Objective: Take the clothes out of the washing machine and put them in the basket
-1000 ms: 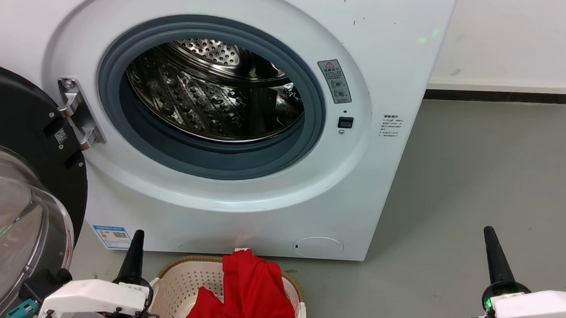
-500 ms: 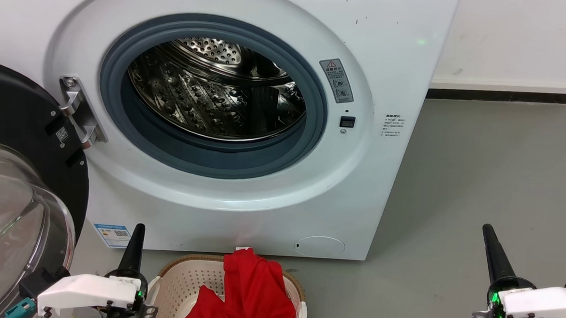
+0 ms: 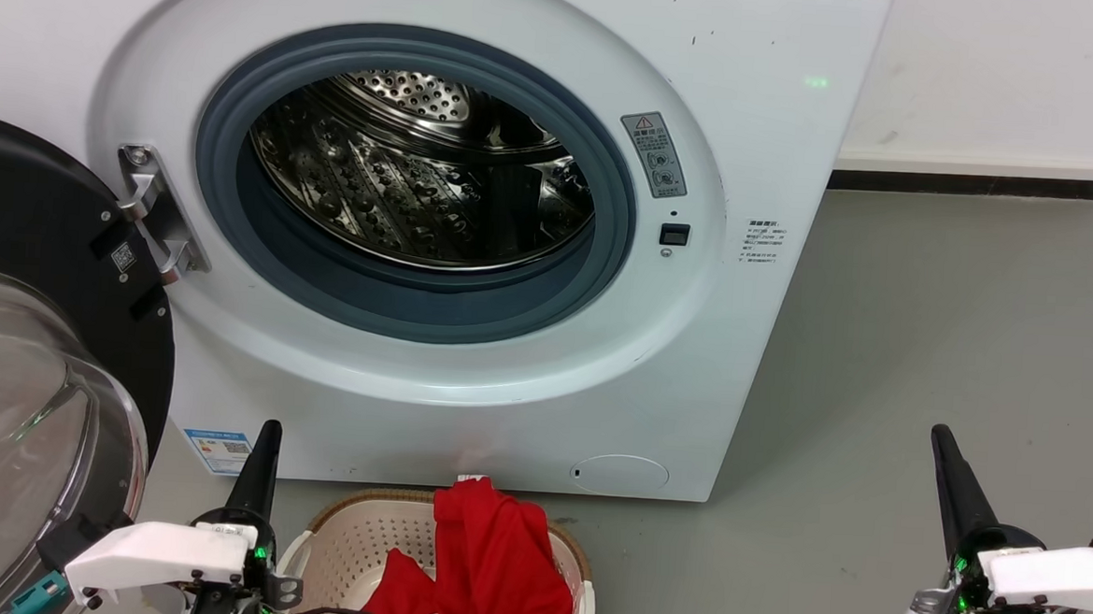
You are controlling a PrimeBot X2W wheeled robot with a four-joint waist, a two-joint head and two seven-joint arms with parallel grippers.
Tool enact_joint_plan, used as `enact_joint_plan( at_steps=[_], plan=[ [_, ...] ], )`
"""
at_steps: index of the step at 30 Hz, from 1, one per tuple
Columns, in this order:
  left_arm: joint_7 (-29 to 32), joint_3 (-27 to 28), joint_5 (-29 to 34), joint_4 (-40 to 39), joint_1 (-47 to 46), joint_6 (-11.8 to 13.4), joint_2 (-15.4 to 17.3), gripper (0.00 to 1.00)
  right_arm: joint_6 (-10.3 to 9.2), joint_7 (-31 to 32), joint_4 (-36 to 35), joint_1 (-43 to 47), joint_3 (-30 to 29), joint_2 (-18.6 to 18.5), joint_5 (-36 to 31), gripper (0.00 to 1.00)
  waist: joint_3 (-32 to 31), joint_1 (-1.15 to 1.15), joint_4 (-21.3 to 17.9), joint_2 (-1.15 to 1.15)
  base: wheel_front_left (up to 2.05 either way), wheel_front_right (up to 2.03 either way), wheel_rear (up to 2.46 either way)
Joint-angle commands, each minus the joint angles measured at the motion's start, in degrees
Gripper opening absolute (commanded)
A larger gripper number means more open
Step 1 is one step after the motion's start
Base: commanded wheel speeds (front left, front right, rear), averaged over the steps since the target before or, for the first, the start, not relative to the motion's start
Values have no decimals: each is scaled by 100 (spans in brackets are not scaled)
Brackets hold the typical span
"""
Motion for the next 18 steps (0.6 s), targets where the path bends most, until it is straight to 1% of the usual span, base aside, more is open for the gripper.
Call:
enact_joint_plan(
  at_steps=[1,18],
  plan=[
    [37,16,-125,1,-119,-30,-3,0,-1,47,17,-134,-20,-18,148,0,2,0,3,0,0,0,0],
    [245,82,-983,82,-237,-107,-6,0,-2,268,154,-262,-82,8,998,0,26,0,37,0,0,0,0]
  ],
)
